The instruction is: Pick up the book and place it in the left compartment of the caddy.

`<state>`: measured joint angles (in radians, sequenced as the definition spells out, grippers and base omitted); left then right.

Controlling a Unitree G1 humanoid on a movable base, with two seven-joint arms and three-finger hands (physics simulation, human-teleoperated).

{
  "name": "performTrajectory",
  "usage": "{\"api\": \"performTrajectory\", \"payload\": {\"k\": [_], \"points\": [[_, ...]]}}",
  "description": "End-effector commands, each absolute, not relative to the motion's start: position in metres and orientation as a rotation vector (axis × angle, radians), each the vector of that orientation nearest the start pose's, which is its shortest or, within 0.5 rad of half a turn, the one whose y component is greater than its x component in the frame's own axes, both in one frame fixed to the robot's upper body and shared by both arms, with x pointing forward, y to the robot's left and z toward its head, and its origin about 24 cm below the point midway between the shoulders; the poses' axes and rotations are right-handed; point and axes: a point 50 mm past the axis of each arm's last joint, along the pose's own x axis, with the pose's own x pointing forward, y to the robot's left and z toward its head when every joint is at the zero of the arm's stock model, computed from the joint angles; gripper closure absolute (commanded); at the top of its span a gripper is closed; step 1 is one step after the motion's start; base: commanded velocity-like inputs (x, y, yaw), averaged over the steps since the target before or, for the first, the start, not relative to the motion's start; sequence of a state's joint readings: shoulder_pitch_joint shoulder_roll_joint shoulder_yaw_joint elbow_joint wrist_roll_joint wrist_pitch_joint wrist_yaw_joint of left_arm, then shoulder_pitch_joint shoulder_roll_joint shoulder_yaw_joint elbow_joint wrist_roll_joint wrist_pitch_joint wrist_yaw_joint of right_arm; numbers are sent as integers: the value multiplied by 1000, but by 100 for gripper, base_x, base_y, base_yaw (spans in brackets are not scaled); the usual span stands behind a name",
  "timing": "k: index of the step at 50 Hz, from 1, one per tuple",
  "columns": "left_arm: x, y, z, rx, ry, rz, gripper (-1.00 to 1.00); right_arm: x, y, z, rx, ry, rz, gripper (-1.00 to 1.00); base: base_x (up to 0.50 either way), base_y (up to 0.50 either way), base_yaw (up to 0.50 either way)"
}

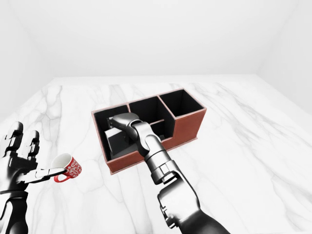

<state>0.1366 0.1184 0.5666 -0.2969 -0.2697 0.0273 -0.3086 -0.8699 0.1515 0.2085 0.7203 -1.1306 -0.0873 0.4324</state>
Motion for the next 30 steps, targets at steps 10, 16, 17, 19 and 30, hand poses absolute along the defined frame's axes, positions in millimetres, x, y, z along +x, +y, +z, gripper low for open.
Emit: {"api": "performTrajectory", "payload": {"k": [10,16,17,19,30], "points": [[187,287,97,2,-233,233,-100,355,20,119,-1298,-199,738,100,0,0,0],[187,287,97,1,-233,233,-100,352,20,130,-1268,-216,759,-100,0,0,0],[187,287,97,1,-233,234,-100,351,20,135,-1260,-230,760,-100,0,0,0],[188,287,97,1,-233,233,-100,348,21,142,-1241,-251,770,-100,0,0,0],[191,282,98,-3,-237,221,-100,309,20,224,-1142,-569,748,-100,0,0,0]]}}
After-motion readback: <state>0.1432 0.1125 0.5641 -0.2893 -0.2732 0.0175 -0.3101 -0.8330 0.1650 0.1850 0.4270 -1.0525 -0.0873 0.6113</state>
